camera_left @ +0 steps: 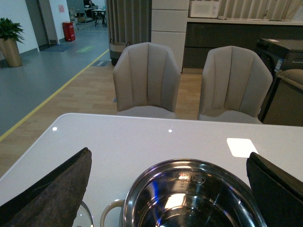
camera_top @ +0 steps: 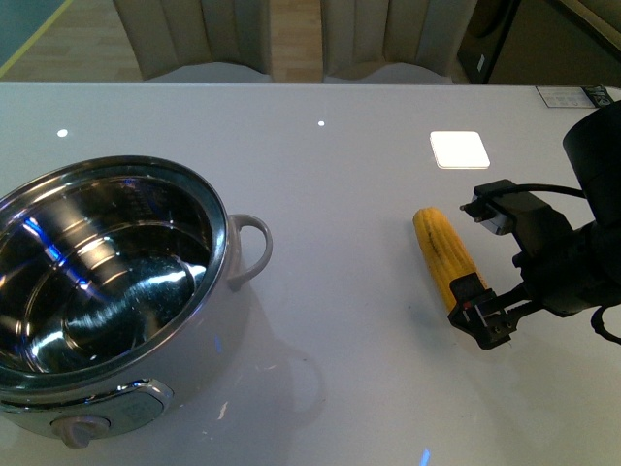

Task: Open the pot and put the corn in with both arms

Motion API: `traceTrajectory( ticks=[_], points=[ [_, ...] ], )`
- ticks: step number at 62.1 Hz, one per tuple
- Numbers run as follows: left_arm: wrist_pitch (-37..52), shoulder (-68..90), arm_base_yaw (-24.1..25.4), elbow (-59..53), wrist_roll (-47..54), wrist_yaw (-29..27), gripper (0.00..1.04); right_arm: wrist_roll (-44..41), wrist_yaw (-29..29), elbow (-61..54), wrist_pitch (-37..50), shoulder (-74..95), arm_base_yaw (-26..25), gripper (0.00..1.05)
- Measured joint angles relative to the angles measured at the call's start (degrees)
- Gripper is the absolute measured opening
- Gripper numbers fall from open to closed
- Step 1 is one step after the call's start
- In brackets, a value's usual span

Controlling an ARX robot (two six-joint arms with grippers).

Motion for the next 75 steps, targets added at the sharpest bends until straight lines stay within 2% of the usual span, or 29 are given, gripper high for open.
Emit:
traceTrajectory(
  ticks=[59, 63, 75],
  points=[
    [0.0, 0.0, 0.0, 0.0, 0.0, 0.0, 0.98, 9.8, 2.0, 5.6, 3.6, 7.9, 2.0, 0.96],
    [0.0, 0.0, 0.0, 0.0, 0.0, 0.0, 0.98, 10.6, 2.4, 5.7, 3.8, 8.1, 2.0, 0.88],
    [0.0, 0.0, 0.0, 0.0, 0.0, 0.0, 0.98, 11.9, 2.6, 5.8, 4.2, 8.1, 2.3, 0.57]
  ],
)
